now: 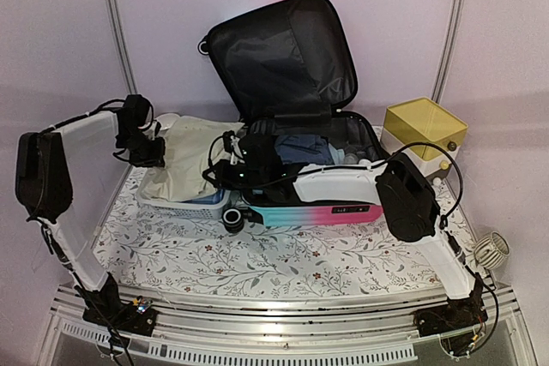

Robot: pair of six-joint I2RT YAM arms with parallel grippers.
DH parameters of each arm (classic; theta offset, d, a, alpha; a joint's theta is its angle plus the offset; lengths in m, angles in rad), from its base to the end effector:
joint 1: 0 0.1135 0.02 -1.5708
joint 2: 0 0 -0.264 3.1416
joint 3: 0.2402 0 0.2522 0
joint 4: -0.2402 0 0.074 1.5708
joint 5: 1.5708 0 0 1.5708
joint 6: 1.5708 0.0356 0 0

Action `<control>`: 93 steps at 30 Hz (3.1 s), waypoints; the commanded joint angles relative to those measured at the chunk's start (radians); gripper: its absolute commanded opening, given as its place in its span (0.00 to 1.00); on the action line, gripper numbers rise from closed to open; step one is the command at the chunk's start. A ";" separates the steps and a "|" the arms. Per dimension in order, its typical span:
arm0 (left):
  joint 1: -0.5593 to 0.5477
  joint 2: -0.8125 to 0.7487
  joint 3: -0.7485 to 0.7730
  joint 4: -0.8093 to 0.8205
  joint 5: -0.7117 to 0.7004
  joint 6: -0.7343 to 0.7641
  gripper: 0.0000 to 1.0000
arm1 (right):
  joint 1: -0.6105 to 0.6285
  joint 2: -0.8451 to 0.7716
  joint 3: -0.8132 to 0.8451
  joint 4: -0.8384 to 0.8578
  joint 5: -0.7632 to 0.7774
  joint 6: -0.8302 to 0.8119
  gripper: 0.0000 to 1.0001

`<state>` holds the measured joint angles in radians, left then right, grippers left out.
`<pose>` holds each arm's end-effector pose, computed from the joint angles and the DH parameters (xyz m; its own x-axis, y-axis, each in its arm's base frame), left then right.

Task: Open, take out, and arrange the luggage
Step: Place the clothes in the bin, then adjust the clothes in the bin.

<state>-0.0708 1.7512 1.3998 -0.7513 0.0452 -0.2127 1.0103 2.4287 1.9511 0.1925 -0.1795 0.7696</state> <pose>0.3664 -0.0276 0.2475 -0.8893 -0.1483 -0.4325 -0.0990 0.9859 -0.1347 0.2973 0.4857 0.1962 -0.7507 0.0919 -0.6543 -0.5599 0.4372 0.7038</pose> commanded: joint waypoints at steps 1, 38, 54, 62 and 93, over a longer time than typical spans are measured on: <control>0.002 0.040 0.008 -0.020 -0.036 -0.017 0.00 | 0.050 -0.030 -0.041 0.027 0.046 -0.015 0.02; -0.190 0.012 0.025 0.488 0.144 -0.147 0.00 | -0.088 -0.831 -0.669 -0.075 0.265 -0.293 0.78; -0.186 0.191 -0.214 0.895 0.251 -0.226 0.00 | -0.135 -1.020 -0.874 -0.086 0.321 -0.270 0.77; -0.231 0.003 -0.189 0.900 0.211 -0.172 0.00 | -0.146 -1.042 -0.878 -0.091 0.338 -0.286 0.77; -0.098 -0.063 -0.359 0.899 0.049 -0.175 0.00 | -0.155 -1.100 -0.918 -0.115 0.379 -0.314 0.77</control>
<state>-0.2523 1.6619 1.0977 0.1425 0.1402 -0.4084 0.8627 1.3594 1.0416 0.0856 0.1730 0.4786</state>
